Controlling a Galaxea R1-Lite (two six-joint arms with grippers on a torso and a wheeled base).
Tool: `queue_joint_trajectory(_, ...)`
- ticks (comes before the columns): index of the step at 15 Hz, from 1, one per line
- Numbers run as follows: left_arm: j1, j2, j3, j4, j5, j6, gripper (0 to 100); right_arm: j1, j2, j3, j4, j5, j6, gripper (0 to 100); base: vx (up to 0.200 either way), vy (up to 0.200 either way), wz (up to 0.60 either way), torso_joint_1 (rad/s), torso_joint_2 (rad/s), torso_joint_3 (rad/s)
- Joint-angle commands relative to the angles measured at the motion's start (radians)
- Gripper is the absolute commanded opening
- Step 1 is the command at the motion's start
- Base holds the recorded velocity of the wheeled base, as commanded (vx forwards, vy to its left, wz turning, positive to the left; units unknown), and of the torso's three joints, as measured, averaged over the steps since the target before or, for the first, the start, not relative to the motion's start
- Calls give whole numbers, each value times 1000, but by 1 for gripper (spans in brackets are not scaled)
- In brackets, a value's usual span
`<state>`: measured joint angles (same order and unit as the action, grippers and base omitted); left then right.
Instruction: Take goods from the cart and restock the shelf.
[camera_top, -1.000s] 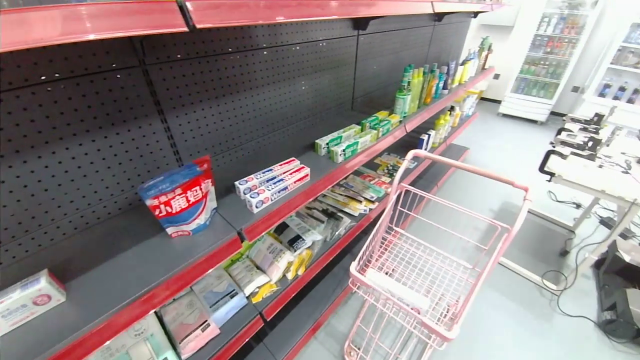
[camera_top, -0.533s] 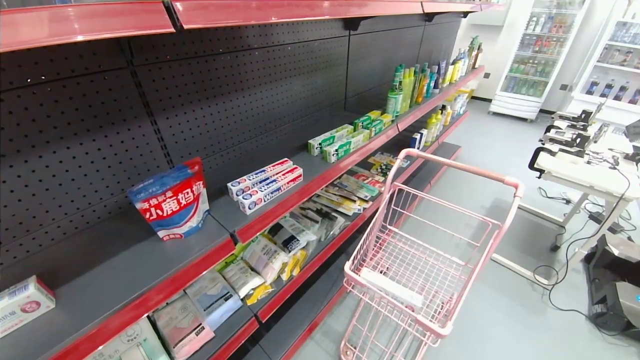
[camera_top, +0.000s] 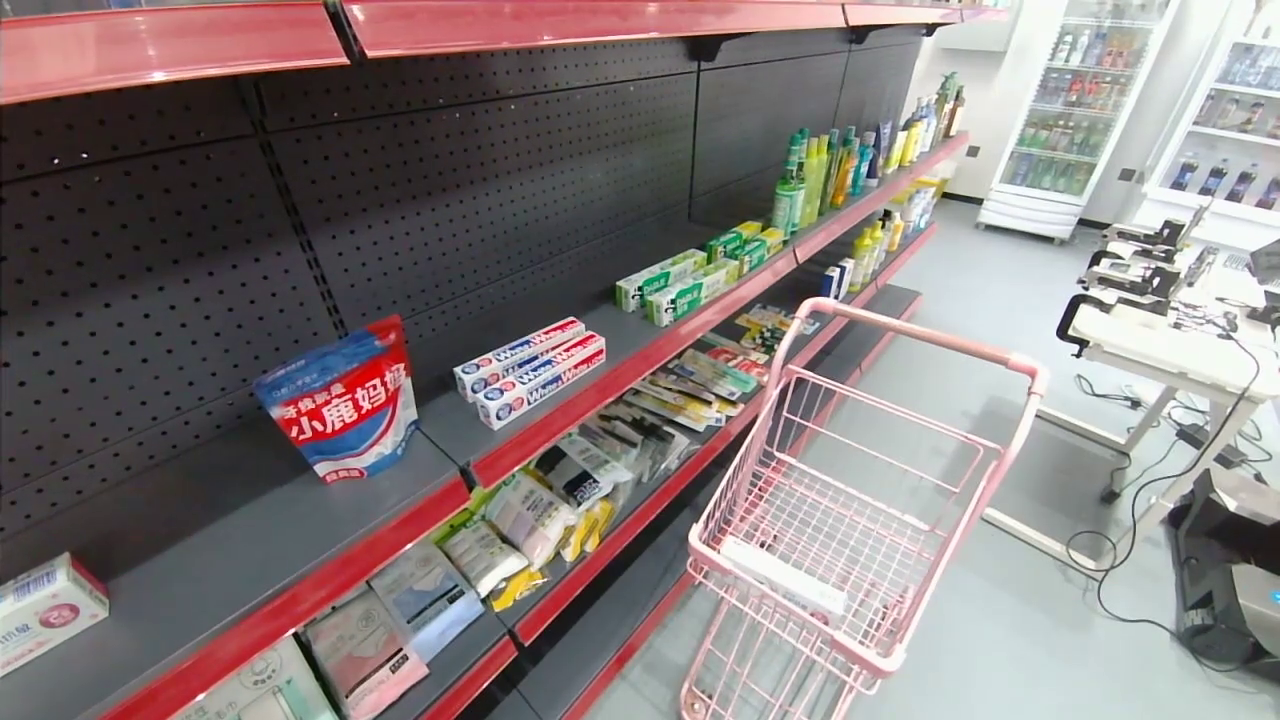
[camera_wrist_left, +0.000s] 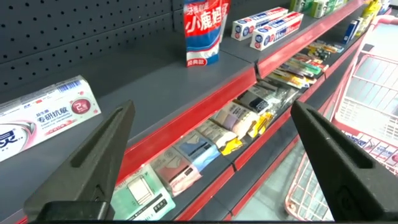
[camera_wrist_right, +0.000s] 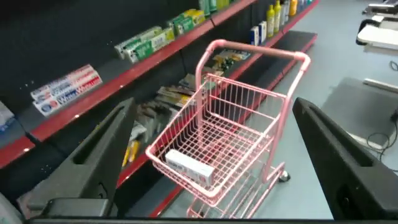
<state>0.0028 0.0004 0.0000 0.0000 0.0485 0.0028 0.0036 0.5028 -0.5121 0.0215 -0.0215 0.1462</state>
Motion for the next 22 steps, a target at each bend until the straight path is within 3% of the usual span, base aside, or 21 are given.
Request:
queue_joint_trajectory(1, 0, 1, 0, 0, 1, 0, 100, -7, 557, -209, 25, -3, -23, 100, 0, 0, 0, 0, 0, 0)
queue_joint_trajectory(5, 0, 1, 0, 0, 1, 0, 100, -62, 786, -161, 46, 115, -137, 100, 0, 0, 0, 0, 0, 0)
queue_joint_trajectory(8, 0, 1, 0, 0, 1, 0, 100, -40, 950, -177, 32, 123, -215, 100, 0, 0, 0, 0, 0, 0)
queue_joint_trajectory(10, 0, 1, 0, 0, 1, 0, 100, -7, 1048, -186, -64, 149, -220, 100, 0, 0, 0, 0, 0, 0)
queue_joint_trajectory(12, 0, 1, 0, 0, 1, 0, 100, 29, 1212, -186, -287, 172, -277, 100, 0, 0, 0, 0, 0, 0)
queue_joint_trajectory(22, 0, 1, 0, 0, -1, 0, 100, 124, 1376, -187, -318, 169, -336, 100, 0, 0, 0, -56, 109, 60)
